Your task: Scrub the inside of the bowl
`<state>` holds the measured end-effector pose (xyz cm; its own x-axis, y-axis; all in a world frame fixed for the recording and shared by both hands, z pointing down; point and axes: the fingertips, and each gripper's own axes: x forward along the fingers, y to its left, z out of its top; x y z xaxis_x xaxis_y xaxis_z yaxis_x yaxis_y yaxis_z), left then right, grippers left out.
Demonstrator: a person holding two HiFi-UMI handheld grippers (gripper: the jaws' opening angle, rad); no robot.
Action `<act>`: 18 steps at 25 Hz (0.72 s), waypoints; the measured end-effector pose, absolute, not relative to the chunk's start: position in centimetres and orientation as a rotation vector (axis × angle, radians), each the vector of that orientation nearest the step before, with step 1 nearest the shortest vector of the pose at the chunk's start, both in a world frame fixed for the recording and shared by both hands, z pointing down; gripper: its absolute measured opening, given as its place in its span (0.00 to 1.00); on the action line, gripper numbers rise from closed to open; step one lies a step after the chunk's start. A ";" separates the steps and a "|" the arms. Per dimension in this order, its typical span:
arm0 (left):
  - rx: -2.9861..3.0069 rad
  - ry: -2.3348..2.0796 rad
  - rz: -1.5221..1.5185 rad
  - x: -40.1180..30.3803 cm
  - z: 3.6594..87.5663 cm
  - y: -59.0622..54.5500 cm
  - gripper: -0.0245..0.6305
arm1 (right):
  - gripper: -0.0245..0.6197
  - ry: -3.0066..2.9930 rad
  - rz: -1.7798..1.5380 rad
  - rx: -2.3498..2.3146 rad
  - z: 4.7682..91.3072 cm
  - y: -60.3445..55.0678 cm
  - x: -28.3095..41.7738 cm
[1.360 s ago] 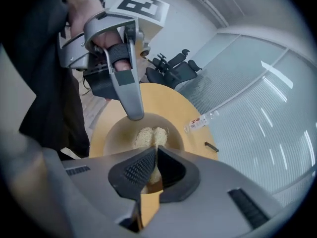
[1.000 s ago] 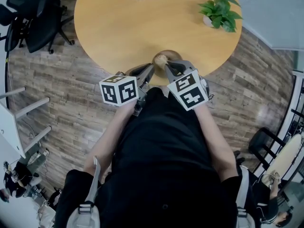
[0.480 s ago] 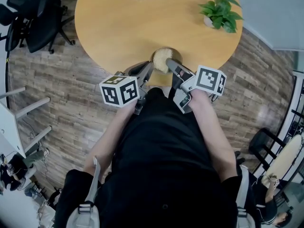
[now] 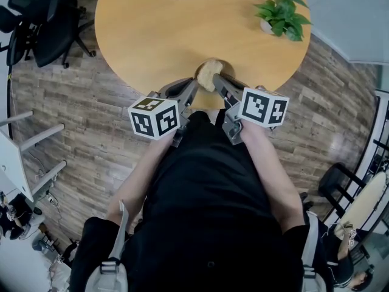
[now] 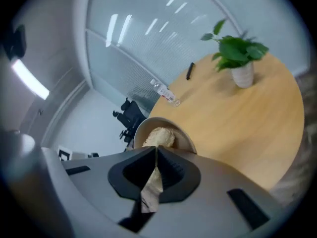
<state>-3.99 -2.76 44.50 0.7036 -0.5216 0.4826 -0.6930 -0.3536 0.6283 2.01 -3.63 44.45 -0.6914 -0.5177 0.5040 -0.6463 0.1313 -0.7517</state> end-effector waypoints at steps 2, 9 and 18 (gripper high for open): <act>2.036 -0.923 0.254 -4.0 44.5 -2.7 0.07 | 0.08 -2.309 1.306 1.096 44.6 -3.3 1.4; 2.027 -0.915 0.287 -4.0 45.0 -2.2 0.07 | 0.08 -2.210 0.381 0.727 45.9 -1.2 -0.1; 2.016 -0.874 0.312 -3.4 45.4 -1.8 0.07 | 0.08 -1.870 -0.432 0.480 47.7 -1.4 1.3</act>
<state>-3.44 -1.79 45.38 0.7194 -0.4618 0.5188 -0.6860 -0.3549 0.6352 1.32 -1.39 47.73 -0.3143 -0.5208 0.7937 -0.1199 0.8511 0.5111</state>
